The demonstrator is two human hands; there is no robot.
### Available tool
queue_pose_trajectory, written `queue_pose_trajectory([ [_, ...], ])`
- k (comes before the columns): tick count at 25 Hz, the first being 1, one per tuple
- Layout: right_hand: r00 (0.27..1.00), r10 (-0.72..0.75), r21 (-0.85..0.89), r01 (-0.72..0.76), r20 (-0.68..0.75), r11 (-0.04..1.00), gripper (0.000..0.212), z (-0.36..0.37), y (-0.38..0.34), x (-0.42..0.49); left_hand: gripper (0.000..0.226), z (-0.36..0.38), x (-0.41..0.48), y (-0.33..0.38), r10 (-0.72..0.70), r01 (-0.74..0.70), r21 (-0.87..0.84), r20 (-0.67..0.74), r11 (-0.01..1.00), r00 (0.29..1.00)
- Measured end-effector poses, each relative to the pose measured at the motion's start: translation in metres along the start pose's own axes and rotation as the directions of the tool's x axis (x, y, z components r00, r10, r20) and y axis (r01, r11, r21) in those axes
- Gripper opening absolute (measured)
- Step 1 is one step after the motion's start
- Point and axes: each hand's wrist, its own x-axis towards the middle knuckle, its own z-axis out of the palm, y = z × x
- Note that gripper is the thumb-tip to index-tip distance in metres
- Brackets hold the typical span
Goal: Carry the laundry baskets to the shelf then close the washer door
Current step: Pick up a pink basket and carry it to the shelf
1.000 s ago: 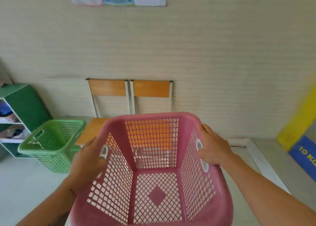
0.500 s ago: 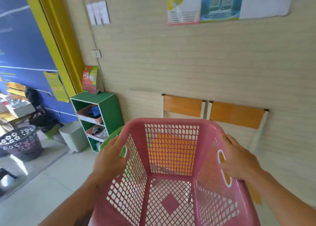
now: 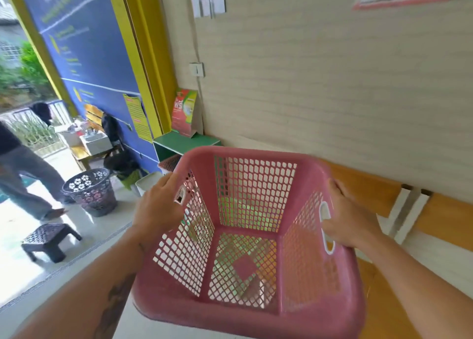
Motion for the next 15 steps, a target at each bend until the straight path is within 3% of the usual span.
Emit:
queue_pose_trajectory([
  [5, 0.996, 0.082, 0.010, -0.082, -0.041, 0.997, 0.087, 0.044, -0.046, 0.090, 0.063, 0.051, 0.113, -0.060, 0.075, -0.075, -0.020, -0.011, 0.997, 0.997],
  [15, 0.959, 0.285, 0.022, -0.285, 0.011, 0.958, 0.090, 0.134, -0.092, 0.204, 0.059, 0.168, 0.296, -0.138, 0.254, -0.247, -0.061, 0.179, 0.967, 0.951],
])
